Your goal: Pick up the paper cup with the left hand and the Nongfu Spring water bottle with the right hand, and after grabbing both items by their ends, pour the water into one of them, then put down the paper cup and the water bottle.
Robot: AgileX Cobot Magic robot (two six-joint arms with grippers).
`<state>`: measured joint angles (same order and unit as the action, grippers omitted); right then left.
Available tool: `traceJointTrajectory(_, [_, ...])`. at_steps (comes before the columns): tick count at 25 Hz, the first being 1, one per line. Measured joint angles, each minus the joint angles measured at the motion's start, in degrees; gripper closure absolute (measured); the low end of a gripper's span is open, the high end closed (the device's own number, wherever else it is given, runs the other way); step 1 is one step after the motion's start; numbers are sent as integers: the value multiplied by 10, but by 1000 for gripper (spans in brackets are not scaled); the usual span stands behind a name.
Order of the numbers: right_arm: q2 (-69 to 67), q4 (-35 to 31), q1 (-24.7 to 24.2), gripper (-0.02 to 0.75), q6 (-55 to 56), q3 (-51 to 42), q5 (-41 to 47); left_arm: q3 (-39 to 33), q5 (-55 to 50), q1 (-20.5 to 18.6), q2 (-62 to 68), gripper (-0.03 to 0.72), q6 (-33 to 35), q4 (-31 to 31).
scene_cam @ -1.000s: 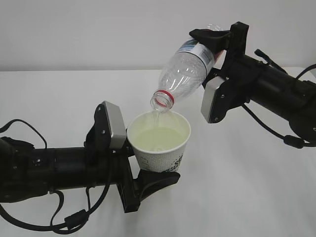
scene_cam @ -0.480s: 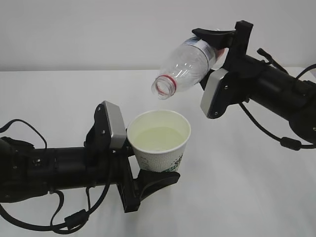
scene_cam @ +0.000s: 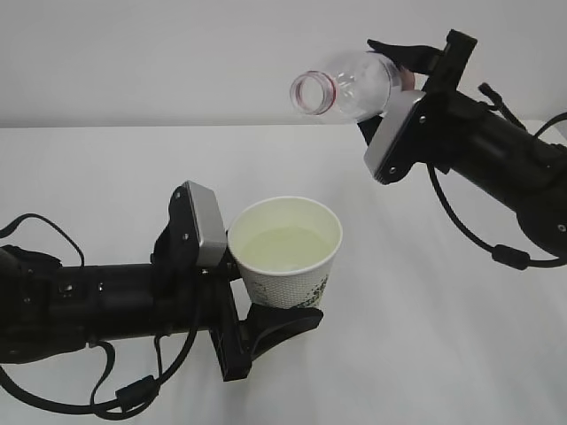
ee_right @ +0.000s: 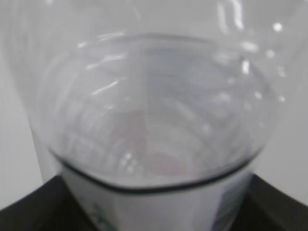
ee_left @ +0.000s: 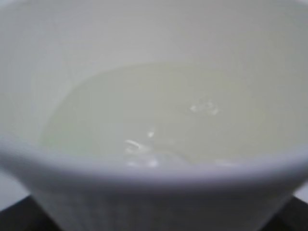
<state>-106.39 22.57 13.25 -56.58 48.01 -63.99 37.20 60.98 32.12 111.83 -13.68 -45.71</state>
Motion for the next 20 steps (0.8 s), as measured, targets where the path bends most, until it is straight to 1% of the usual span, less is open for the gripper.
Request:
traceJointTrajectory(12, [0, -90, 0, 207, 102, 0, 0, 0, 0, 0, 0, 133, 0, 0])
traceJointTrajectory(20, [0, -172, 0, 207, 188, 0, 0, 0, 0, 0, 0, 133, 0, 1])
